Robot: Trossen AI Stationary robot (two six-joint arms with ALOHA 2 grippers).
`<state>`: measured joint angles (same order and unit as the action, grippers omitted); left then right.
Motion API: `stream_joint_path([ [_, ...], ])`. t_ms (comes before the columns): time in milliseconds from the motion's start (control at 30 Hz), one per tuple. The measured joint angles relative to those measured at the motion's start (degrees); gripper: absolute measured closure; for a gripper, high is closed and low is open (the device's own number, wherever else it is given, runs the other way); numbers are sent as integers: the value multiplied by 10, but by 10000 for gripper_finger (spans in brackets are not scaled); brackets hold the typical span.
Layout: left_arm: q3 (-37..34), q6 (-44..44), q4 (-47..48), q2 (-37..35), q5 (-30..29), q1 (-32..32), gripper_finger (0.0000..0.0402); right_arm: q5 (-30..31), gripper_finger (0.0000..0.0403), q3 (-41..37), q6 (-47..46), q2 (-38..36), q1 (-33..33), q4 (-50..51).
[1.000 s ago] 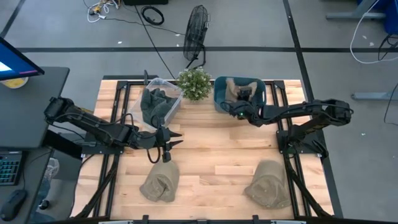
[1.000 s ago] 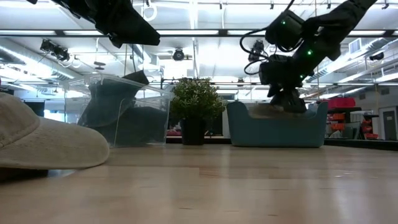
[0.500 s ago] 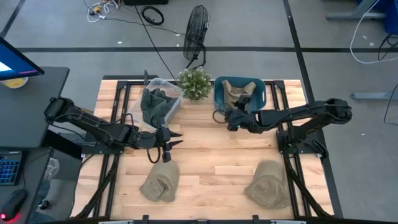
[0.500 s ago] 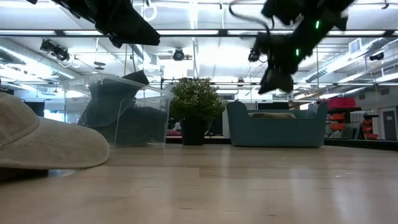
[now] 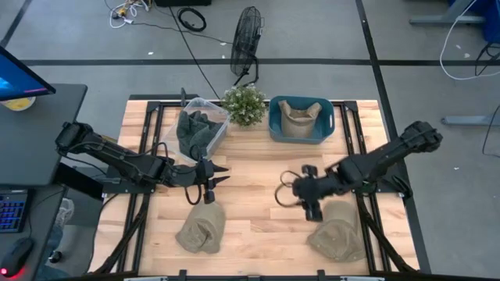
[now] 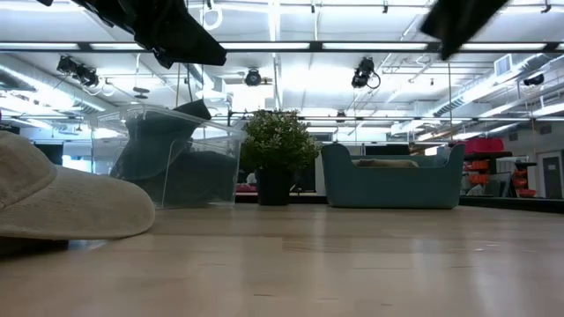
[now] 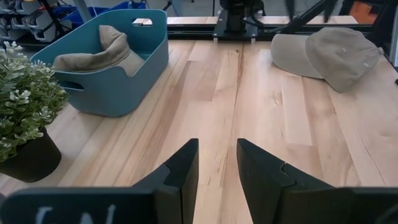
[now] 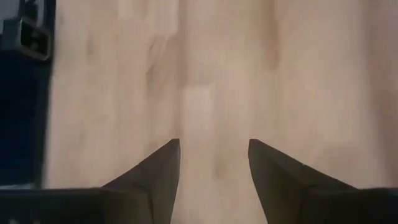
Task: Pick & Place hat
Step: Put the right brown cap into the blue bin
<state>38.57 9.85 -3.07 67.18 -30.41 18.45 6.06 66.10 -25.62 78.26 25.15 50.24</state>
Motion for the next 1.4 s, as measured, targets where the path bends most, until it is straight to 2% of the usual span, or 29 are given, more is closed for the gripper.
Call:
stream_joint_path([
  [233, 0, 0, 0, 0, 0, 0, 287, -7, 208, -21, -188, 3, 104, 100],
  [467, 0, 13, 3, 0, 0, 0, 287, -80, 208, -92, -373, 3, 166, 111],
  [567, 0, 15, 3, 0, 0, 0, 287, -111, 208, -126, -412, 3, 187, 105],
  [800, 0, 15, 4, 0, 0, 0, 287, -170, 208, -160, -465, 3, 222, 67],
  [933, 0, 15, 4, 0, 0, 0, 287, -171, 208, -160, -481, 3, 238, 46],
  [1033, 0, 15, 4, 0, 0, 0, 287, -144, 208, -160, -484, 7, 251, 47],
  [1167, 0, 15, 4, 0, 0, 0, 287, -109, 208, -160, -435, 30, 270, 47],
  [1400, 0, 14, 4, 0, 0, 0, 287, -105, 218, -158, -355, 88, 284, 47],
])
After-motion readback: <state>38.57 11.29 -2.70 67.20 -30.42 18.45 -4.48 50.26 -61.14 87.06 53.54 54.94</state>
